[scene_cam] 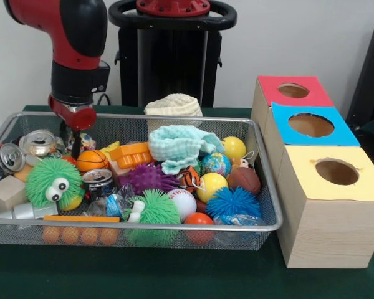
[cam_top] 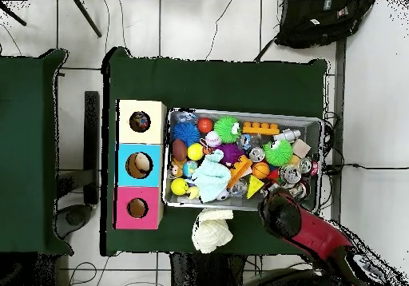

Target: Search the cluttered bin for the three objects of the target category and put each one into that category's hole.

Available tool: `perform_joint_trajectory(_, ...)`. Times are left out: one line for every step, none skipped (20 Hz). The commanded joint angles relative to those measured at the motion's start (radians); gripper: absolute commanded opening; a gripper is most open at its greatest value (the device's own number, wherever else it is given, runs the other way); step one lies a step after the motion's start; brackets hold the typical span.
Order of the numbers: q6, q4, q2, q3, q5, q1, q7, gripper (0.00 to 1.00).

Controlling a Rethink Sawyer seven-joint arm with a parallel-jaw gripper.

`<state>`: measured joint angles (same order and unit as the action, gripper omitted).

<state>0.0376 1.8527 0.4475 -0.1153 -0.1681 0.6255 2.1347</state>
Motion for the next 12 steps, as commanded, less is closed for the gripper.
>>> perform_joint_trajectory(-0.129,0.041,0.078,0.207,-0.026,0.062,0.032,1.00)
perform_joint_trajectory(-0.130,0.040,0.076,0.213,-0.027,0.066,0.033,1.00)
perform_joint_trajectory(-0.128,0.040,0.071,0.221,-0.029,0.070,0.033,1.00)
perform_joint_trajectory(-0.128,0.039,0.068,0.224,-0.029,0.071,0.035,1.00)
perform_joint_trajectory(-0.130,0.037,0.066,0.230,-0.028,0.074,0.034,1.00)
perform_joint_trajectory(-0.131,0.035,0.064,0.233,-0.028,0.075,0.035,1.00)
perform_joint_trajectory(-0.133,0.036,0.063,0.240,-0.028,0.077,0.035,1.00)
perform_joint_trajectory(-0.135,0.034,0.061,0.245,-0.028,0.079,0.033,1.00)
perform_joint_trajectory(-0.132,0.033,0.058,0.248,-0.032,0.080,0.031,1.00)
perform_joint_trajectory(-0.130,0.031,0.057,0.250,-0.034,0.080,0.030,1.00)
perform_joint_trajectory(-0.111,0.029,0.053,0.249,-0.042,0.079,0.032,1.00)
perform_joint_trajectory(-0.097,0.030,0.050,0.251,-0.047,0.081,0.037,0.00)
